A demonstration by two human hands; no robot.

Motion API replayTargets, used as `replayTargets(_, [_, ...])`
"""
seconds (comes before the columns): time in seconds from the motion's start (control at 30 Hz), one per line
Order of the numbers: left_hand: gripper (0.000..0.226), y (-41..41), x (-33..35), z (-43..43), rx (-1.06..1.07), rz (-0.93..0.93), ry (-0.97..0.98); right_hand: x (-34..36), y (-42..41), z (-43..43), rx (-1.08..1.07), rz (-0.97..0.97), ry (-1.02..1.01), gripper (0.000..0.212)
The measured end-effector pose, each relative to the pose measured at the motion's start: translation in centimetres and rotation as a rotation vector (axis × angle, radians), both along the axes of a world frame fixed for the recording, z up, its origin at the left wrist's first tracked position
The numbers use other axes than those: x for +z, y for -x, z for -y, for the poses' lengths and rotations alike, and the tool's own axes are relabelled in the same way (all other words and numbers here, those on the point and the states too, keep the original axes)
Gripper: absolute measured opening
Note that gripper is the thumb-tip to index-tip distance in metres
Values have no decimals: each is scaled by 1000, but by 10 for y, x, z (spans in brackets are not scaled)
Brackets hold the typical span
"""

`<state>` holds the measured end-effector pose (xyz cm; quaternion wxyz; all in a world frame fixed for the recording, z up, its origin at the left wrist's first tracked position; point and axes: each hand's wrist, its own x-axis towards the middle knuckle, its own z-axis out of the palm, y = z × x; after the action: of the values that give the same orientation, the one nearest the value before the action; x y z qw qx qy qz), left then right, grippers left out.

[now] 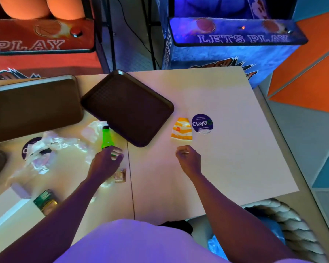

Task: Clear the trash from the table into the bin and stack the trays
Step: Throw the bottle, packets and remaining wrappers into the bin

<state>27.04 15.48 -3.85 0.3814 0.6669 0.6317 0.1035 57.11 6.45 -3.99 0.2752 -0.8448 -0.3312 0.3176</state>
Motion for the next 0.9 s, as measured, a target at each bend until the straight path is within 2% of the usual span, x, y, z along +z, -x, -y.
replayTargets(0.2, [13,-6,0,-16,66,-22,0,-4,-34,-34,19,-8,-26,25])
replayTargets(0.33, [29,-12,0,-22,162,-115,-49,-10,-60,-63,-9,48,-59,45])
replayTargets(0.47, [53,-14,-1,-28,235,-275,-39,-25,-78,-92,107,160,-37,65])
replayTargets(0.6, [75,-11,-6,-37,311,-312,2,-41,-81,-113,225,266,38,89])
replayTargets(0.7, [83,-10,-14,-44,353,-338,79,-49,-78,-126,240,265,101,104])
replayTargets(0.8, [80,-8,-23,-47,381,-366,137,-58,-74,-135,285,260,165,103])
replayTargets(0.9, [74,-7,-34,-48,380,-409,168,-63,-71,-140,313,319,208,90])
